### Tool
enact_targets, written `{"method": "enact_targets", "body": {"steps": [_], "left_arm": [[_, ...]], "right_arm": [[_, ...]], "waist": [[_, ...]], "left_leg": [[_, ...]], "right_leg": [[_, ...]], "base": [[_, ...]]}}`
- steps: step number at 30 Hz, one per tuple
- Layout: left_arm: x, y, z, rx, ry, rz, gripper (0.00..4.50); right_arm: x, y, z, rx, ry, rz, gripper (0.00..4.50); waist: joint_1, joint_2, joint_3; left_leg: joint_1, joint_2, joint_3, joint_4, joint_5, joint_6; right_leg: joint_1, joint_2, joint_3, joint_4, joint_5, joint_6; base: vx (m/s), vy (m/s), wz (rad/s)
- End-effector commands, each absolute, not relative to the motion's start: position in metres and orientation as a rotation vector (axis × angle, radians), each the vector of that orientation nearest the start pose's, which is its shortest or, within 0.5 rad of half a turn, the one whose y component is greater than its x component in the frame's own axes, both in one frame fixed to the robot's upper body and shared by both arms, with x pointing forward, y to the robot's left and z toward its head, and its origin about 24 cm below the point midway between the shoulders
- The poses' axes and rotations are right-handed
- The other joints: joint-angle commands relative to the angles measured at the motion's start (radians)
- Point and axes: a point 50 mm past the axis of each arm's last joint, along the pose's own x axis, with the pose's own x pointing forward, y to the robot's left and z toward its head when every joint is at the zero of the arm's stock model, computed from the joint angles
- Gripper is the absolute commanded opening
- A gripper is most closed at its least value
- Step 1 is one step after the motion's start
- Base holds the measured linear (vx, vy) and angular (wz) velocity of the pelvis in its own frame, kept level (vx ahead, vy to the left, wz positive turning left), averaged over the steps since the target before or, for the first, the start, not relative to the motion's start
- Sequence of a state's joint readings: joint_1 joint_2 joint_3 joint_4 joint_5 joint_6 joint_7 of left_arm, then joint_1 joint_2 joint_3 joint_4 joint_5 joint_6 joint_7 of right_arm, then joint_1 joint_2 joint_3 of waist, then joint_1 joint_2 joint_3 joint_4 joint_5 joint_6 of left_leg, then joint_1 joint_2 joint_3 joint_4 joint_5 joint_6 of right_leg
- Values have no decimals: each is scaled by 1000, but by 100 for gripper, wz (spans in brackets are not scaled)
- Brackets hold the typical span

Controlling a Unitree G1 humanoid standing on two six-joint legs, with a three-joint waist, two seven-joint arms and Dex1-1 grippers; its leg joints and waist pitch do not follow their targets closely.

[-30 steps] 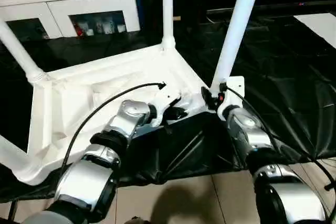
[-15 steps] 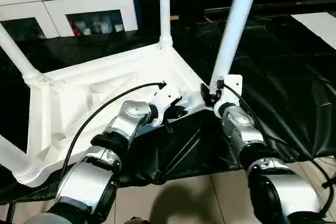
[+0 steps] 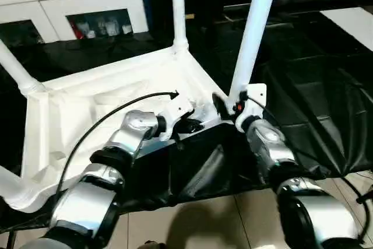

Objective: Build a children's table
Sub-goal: Rotate leg to tighten

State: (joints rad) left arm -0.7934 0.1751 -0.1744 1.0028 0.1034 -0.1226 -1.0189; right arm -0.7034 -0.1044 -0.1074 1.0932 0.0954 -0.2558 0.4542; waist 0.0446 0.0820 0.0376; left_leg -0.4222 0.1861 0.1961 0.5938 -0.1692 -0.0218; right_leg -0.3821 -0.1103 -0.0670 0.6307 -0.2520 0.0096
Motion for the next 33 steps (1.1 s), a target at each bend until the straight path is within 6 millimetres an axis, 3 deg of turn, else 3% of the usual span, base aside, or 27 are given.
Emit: {"method": "enact_targets", "body": {"steps": [1, 5, 12, 17, 30, 33], "left_arm": [[342, 89, 55, 370, 283, -1325, 0], [338, 101, 58, 382, 300, -1425, 0], [336, 114, 58, 422, 338, -1498, 0], [335, 119, 59, 436, 356, -1528, 0], [335, 125, 59, 450, 389, -1556, 0], [334, 125, 57, 448, 398, -1560, 0]], "right_arm": [[351, -129, 29, 10, 148, 537, 444], [334, -148, 33, -86, 124, 808, 444], [317, -164, 42, -172, 144, 1043, 444], [309, -168, 47, -222, 169, 1140, 444], [304, -168, 50, -244, 211, 1210, 322], [302, -169, 49, -243, 226, 1217, 315]], "waist": [[6, -12, -74], [17, -13, -73], [28, -15, -68], [37, -18, -70], [42, -17, -73], [43, -17, -74]], "left_leg": [[31, 40, -18, -37, 11, 230], [33, 48, -20, -37, -35, 229], [37, 54, -20, -45, -96, 199], [36, 51, -18, -43, -93, 186], [35, 50, -19, -39, -67, 188], [36, 49, -19, -38, -61, 189]], "right_leg": [[42, -45, 21, -44, 337, -306], [43, -45, 21, -46, 275, -300], [38, -45, 25, -54, 178, -305], [38, -47, 28, -54, 175, -305], [38, -47, 27, -49, 201, -312], [38, -47, 27, -48, 210, -311]], "base": [[0, 0, 0], [0, 0, 0], [0, 0, 0], [0, 0, 0], [0, 0, 0], [0, 0, 0]]}}
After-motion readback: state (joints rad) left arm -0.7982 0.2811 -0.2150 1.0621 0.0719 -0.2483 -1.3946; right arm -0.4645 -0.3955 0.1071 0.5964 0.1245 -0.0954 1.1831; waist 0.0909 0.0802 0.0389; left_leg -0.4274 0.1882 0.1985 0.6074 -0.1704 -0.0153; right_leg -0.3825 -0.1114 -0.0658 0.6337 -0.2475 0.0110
